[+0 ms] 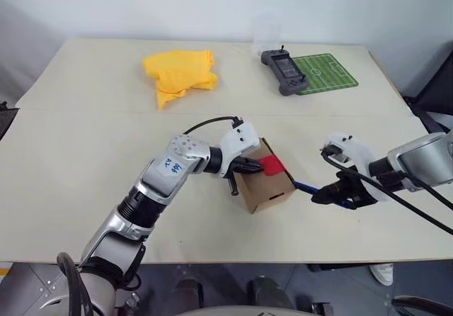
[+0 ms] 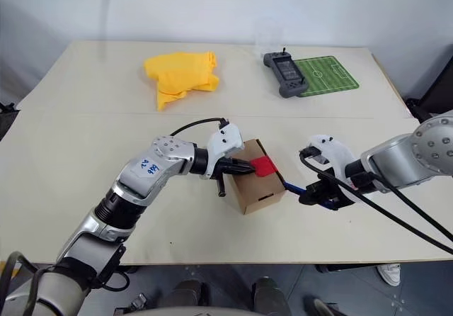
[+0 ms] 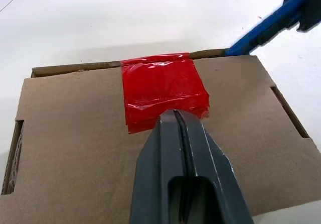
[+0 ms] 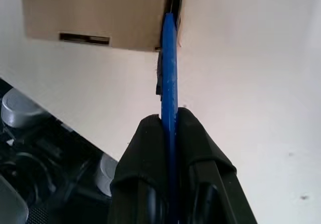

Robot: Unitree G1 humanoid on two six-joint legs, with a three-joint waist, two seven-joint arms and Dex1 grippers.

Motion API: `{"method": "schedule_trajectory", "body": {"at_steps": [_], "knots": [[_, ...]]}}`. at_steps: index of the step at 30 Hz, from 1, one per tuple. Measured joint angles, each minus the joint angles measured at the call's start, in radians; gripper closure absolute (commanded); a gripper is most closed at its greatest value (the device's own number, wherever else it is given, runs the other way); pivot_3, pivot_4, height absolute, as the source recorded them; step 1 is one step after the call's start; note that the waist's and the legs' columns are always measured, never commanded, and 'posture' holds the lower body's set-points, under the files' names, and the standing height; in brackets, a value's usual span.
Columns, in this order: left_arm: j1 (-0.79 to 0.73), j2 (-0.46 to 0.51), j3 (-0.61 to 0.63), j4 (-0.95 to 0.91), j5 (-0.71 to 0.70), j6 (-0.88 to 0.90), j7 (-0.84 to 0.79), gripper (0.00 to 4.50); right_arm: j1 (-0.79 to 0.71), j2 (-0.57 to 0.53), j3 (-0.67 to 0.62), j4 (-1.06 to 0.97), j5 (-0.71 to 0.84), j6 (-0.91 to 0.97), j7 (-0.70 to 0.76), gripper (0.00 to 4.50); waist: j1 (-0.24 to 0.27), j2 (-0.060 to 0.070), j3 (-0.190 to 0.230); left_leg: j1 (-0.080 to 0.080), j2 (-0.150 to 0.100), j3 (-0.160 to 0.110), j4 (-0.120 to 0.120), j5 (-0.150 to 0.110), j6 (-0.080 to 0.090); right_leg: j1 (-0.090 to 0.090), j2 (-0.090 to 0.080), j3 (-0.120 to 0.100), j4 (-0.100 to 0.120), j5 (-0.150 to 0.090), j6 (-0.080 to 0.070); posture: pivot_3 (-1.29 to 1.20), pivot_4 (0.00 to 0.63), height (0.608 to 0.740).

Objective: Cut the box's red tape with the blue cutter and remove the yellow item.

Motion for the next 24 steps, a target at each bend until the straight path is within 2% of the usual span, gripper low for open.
{"method": "schedule_trajectory", "body": {"at_steps": [11, 19, 24], "knots": [[0.003, 0.007, 0.000, -0.009, 0.000, 0.000, 0.002, 4.50, -0.035, 0.000, 0.004, 0.003, -0.004, 0.025, 0.012, 4.47, 0.000, 0.000, 0.000, 0.000, 0.000, 0.000, 0.000, 0.000, 0.000, 0.000, 0.000, 0.001, 0.000, 0.000, 0.000, 0.00, 0.150, 0.740], [0.010, 0.010, 0.010, -0.014, -0.002, 0.000, 0.000, 4.50, -0.307, -0.002, 0.061, 0.134, 0.000, 0.113, 0.107, 4.47, 0.000, 0.000, 0.000, 0.000, 0.000, 0.000, -0.002, -0.001, 0.002, -0.001, 0.000, 0.001, -0.003, 0.000, 0.000, 0.00, 0.150, 0.740], [0.014, 0.023, 0.033, -0.011, -0.011, -0.018, -0.026, 4.50, -0.443, 0.018, 0.213, 0.174, 0.001, 0.105, 0.197, 4.47, 0.000, 0.001, 0.001, 0.000, 0.000, 0.000, -0.003, -0.003, 0.004, -0.001, -0.001, 0.000, -0.006, 0.000, 0.000, 0.00, 0.150, 0.740]]}}
